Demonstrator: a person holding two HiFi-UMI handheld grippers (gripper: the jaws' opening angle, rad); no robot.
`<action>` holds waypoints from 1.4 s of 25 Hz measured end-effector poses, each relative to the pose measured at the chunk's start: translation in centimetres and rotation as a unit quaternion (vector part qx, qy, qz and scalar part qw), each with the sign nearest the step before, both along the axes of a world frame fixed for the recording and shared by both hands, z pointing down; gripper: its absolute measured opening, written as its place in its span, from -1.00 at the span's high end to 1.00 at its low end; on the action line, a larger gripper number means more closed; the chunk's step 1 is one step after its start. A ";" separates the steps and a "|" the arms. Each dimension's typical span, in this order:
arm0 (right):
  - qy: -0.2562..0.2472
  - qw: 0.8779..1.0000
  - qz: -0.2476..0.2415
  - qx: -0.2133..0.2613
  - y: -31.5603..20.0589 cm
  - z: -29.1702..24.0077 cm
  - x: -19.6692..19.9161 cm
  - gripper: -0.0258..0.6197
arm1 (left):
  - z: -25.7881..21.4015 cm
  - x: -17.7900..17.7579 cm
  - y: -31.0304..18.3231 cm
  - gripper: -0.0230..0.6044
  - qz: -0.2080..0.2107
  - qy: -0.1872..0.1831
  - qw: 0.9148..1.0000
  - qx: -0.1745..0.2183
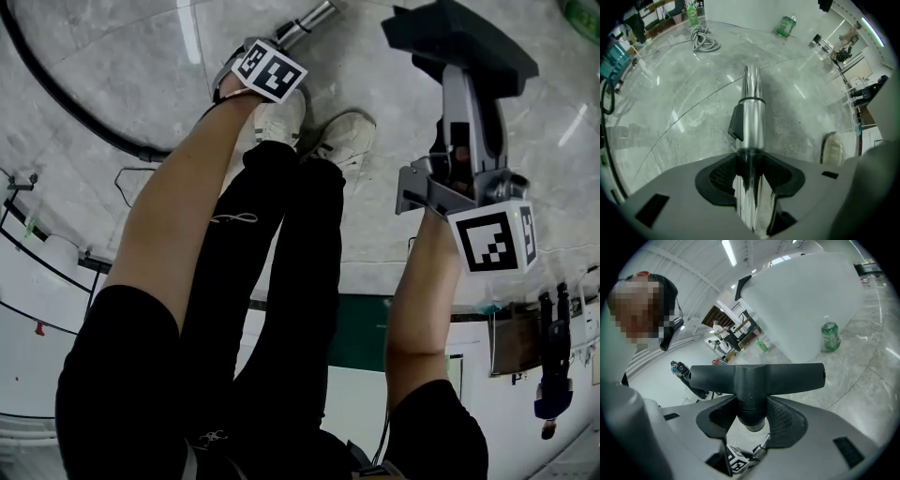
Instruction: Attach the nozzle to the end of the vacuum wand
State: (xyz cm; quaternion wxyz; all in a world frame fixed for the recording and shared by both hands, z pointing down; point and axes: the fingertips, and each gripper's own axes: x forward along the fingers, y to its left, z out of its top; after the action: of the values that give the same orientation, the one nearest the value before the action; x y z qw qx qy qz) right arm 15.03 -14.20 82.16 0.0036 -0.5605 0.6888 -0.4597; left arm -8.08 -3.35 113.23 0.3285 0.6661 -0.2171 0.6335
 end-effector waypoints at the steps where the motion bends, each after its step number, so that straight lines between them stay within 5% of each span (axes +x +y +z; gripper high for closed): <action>1: -0.007 1.000 0.003 -0.006 -0.1 0.1 0.0 0.33 | -0.6 0.0 0.0 0.36 0.000 0.008 1.000 -0.004; 8: -0.032 0.999 -0.004 -0.029 -1.8 -1.7 0.9 0.33 | -10.7 2.6 -2.8 0.36 -0.003 0.096 0.993 0.071; 13: -0.037 0.994 -0.004 -0.103 -2.1 -2.5 0.3 0.33 | -19.3 5.4 -2.7 0.36 0.012 0.156 0.982 0.106; 21: -0.052 0.989 -0.077 -0.118 -2.9 -6.4 -3.5 0.33 | -25.1 5.8 -1.7 0.36 0.018 0.175 0.974 0.142; 30: -0.080 0.964 -0.189 -0.169 -1.8 -8.0 -7.4 0.33 | -27.4 4.9 0.0 0.36 0.029 0.183 0.970 0.159; 35: -0.162 0.926 -0.276 -0.199 -0.8 -7.1 -8.8 0.33 | -27.6 4.6 1.6 0.36 0.046 0.213 0.964 0.153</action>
State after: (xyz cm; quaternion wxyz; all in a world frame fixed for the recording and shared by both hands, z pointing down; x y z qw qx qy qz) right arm 6.24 -15.03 75.02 -0.1230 -0.2555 0.7008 -0.6545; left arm -3.43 -1.78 85.65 0.2317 0.8371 -0.2052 0.4511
